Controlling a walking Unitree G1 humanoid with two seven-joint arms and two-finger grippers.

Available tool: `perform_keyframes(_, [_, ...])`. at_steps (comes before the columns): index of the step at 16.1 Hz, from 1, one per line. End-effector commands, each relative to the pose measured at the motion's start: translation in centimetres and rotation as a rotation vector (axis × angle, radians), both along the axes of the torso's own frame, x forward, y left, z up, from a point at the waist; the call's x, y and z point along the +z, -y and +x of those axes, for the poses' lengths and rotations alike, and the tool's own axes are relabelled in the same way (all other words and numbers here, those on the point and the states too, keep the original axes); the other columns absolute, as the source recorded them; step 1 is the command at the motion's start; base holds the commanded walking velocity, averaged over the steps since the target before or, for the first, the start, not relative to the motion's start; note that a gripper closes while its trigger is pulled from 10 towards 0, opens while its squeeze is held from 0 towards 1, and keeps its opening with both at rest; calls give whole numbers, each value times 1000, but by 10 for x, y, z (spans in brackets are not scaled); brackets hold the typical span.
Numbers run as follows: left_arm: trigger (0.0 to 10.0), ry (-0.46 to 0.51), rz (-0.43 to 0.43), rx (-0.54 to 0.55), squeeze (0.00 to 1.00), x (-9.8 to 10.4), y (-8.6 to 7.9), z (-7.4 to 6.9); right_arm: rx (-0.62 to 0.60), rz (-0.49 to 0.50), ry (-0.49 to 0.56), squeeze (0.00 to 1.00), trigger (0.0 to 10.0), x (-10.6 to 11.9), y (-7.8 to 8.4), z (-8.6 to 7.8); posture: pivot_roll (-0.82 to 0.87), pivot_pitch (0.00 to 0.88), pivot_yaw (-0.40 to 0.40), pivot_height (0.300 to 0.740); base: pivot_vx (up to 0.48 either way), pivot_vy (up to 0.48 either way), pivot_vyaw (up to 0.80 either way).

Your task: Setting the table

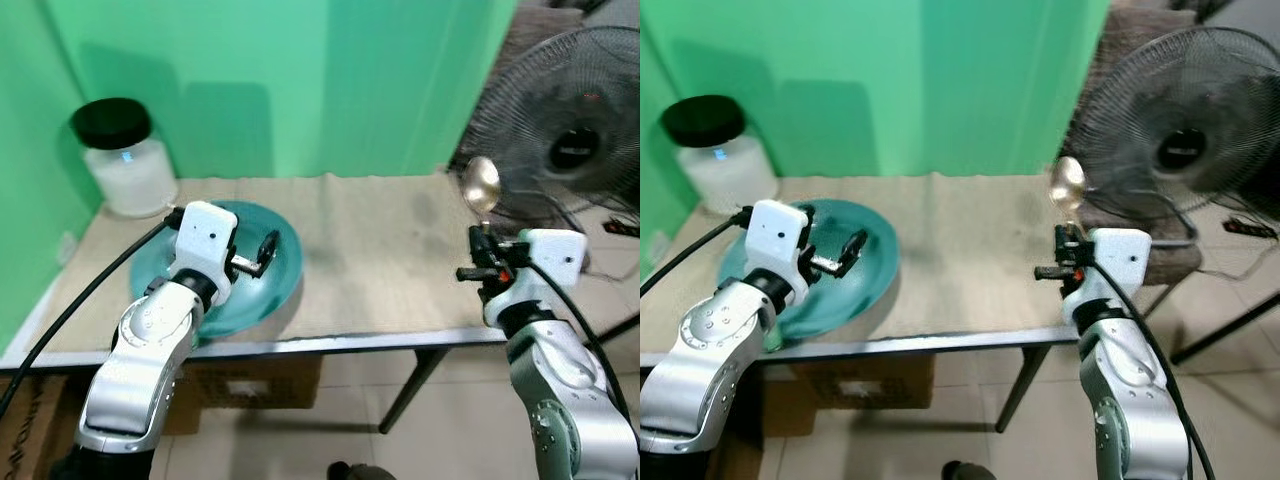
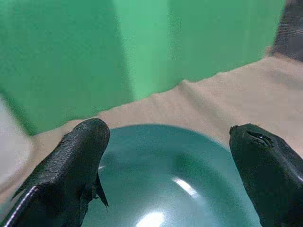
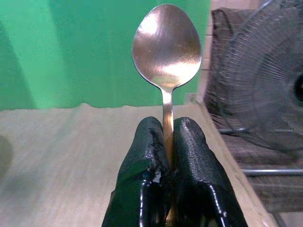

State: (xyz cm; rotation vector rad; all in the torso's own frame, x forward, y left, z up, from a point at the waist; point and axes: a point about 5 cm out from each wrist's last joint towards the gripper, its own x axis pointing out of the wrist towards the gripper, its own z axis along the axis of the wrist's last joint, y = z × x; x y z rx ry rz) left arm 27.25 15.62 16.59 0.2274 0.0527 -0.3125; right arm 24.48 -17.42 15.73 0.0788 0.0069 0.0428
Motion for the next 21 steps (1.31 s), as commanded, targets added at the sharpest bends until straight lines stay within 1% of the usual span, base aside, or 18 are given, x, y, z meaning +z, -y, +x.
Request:
perform_keyframes(1, [10000,0,6,-3,0,1,-1,0,-9,9,8,0,10000,2,0,-1,13,0,-14,740,0,0,0])
perform_keyframes(3, [10000,-4,7,2,0,0,-2,0,-17,3,-4,0,10000,0,1,-3,11,0,-14,740,0,0,-800])
perform_keyframes(6, [10000,-6,1,9,0,-1,-2,-1,-32,-54,21,0,10000,-2,2,-3,11,0,-15,740,0,0,-800])
perform_keyframes(8, [10000,-6,-4,10,0,0,-2,0,-25,-36,19,0,10000,-2,0,-2,11,0,-15,740,0,0,-800])
perform_keyframes(10, [10000,-5,-9,7,0,1,-1,1,-22,-40,18,0,10000,-3,-2,-2,11,0,-13,740,0,0,-800])
perform_keyframes(14, [10000,-2,-18,12,0,2,0,2,-38,-26,4,0,10000,-6,-1,-4,4,0,-13,740,0,0,-800])
perform_keyframes(17, [10000,-2,-47,29,0,2,-1,2,-36,-39,-8,0,10000,-7,-1,-3,5,0,-16,740,0,0,-800])
perform_keyframes(21, [10000,-1,-13,58,0,-4,-3,1,-48,-58,-6,0,10000,-9,-1,-4,3,0,-20,740,0,0,-800])
